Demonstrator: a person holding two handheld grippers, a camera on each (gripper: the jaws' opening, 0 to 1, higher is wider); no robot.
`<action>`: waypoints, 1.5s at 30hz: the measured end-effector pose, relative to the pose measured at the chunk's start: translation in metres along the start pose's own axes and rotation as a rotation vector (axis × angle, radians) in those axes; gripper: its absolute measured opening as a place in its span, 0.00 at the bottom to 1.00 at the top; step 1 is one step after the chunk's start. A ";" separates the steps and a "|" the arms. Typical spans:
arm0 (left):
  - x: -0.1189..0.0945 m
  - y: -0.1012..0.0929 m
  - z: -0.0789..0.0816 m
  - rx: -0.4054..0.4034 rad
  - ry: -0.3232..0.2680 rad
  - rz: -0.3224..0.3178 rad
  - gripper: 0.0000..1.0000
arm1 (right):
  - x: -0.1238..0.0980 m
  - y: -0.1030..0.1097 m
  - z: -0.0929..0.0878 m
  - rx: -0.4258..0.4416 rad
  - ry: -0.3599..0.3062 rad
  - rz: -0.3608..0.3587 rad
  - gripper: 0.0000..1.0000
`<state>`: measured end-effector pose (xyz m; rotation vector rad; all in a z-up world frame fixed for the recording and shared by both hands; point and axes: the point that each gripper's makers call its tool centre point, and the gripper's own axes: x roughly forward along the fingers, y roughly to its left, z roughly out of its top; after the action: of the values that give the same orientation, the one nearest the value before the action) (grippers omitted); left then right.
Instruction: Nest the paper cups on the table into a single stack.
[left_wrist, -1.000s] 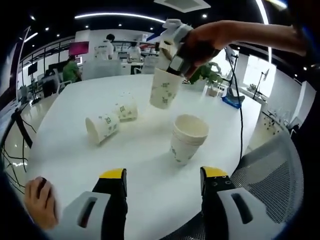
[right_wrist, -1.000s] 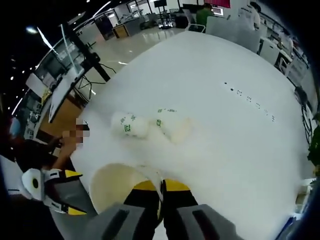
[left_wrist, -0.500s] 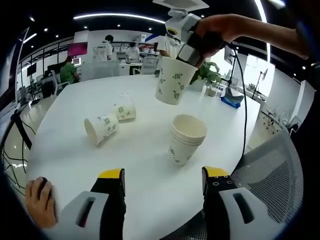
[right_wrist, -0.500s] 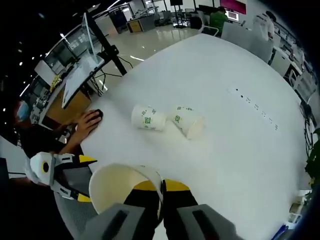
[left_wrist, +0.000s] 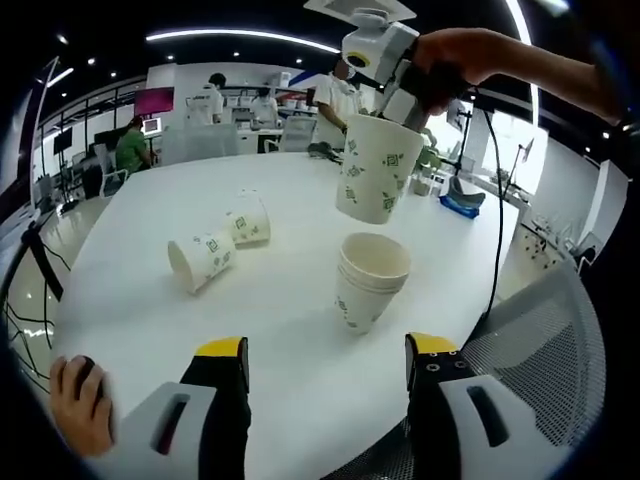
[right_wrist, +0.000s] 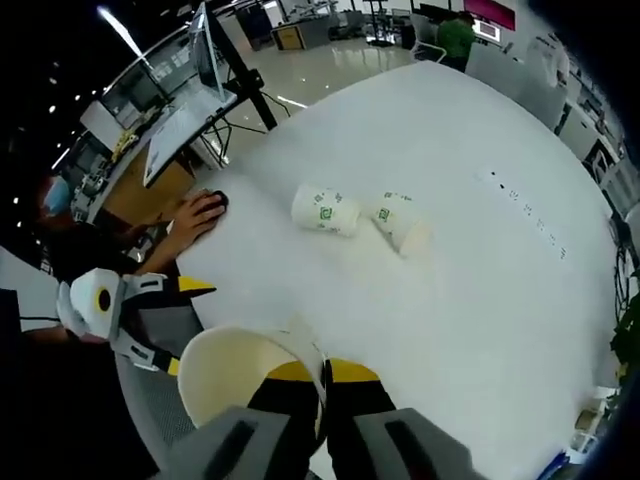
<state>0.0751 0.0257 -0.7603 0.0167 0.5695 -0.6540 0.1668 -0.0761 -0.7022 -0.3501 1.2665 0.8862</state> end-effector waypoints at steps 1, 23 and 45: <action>0.000 0.000 0.000 0.000 0.000 0.000 0.62 | 0.000 0.002 -0.001 -0.003 0.003 -0.001 0.00; -0.003 -0.004 -0.001 0.008 0.013 -0.006 0.62 | 0.025 0.015 -0.029 -0.006 0.046 0.012 0.00; 0.000 -0.001 -0.002 0.001 0.013 -0.002 0.61 | 0.039 0.012 -0.033 -0.010 0.063 -0.019 0.00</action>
<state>0.0735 0.0255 -0.7618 0.0218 0.5818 -0.6561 0.1373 -0.0763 -0.7455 -0.4003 1.3146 0.8715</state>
